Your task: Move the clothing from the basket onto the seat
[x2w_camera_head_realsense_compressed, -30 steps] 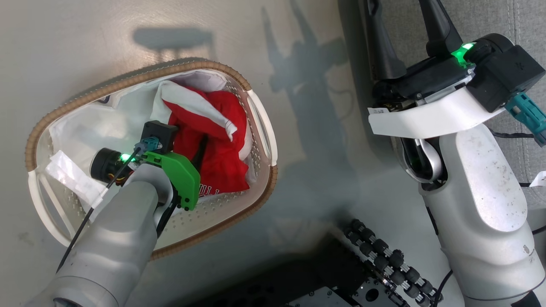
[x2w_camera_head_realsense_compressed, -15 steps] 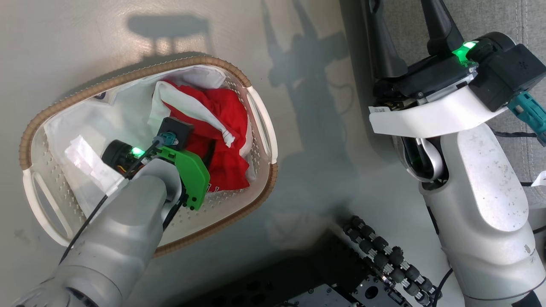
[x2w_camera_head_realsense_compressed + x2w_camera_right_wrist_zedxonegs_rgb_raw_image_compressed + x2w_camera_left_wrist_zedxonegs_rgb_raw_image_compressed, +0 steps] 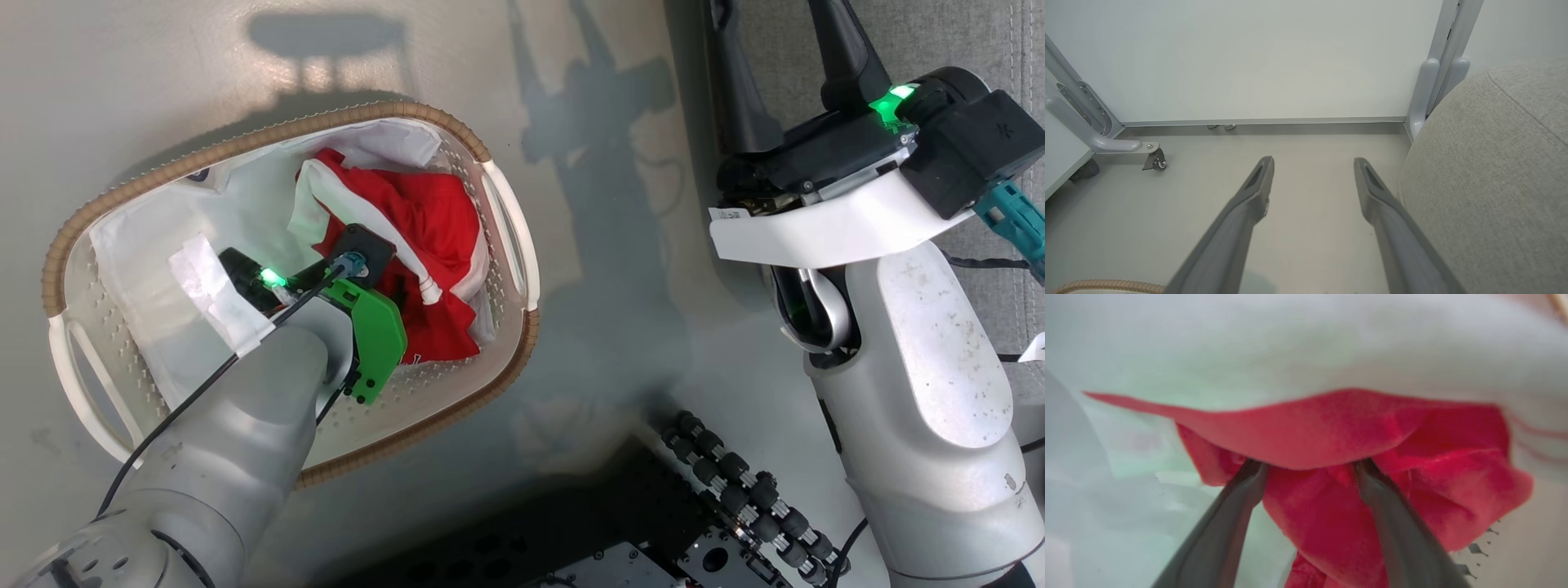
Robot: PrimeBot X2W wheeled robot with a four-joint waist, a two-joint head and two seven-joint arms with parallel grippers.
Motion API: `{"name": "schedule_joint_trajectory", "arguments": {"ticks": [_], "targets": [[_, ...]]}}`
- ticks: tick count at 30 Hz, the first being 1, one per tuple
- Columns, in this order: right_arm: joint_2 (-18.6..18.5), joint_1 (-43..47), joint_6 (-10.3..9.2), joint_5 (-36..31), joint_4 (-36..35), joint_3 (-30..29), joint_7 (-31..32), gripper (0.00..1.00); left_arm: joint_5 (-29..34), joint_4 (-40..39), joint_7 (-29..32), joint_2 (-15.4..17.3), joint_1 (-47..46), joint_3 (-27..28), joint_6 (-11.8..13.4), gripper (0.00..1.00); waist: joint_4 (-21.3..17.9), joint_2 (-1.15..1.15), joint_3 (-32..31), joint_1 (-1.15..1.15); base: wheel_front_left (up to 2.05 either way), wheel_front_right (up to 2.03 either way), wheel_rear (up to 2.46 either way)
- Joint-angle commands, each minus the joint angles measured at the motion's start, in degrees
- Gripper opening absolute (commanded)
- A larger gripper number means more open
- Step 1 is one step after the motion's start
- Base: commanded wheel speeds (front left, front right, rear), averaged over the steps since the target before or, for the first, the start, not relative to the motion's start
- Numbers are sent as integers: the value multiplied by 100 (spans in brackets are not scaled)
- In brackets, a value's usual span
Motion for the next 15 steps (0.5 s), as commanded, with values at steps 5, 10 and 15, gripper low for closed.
{"name": "schedule_joint_trajectory", "arguments": {"ticks": [5, 10, 15], "targets": [[-13, 83, -8, -70, -23, -53, -27, 100, 44, 79, 119, -65, -89, -90, -3, 100, 22, 0, -2, 0, 0, 0, 0], [-13, 103, -8, -98, -21, -82, -27, 100, -10, 104, 219, -118, -87, -136, -11, 100, 43, 0, 8, 0, 0, 0, 0], [-13, 122, -8, -134, -36, -109, -27, 100, -39, 117, 280, -154, -91, -172, -15, 100, 64, 0, 18, 0, 0, 0, 0]]}}
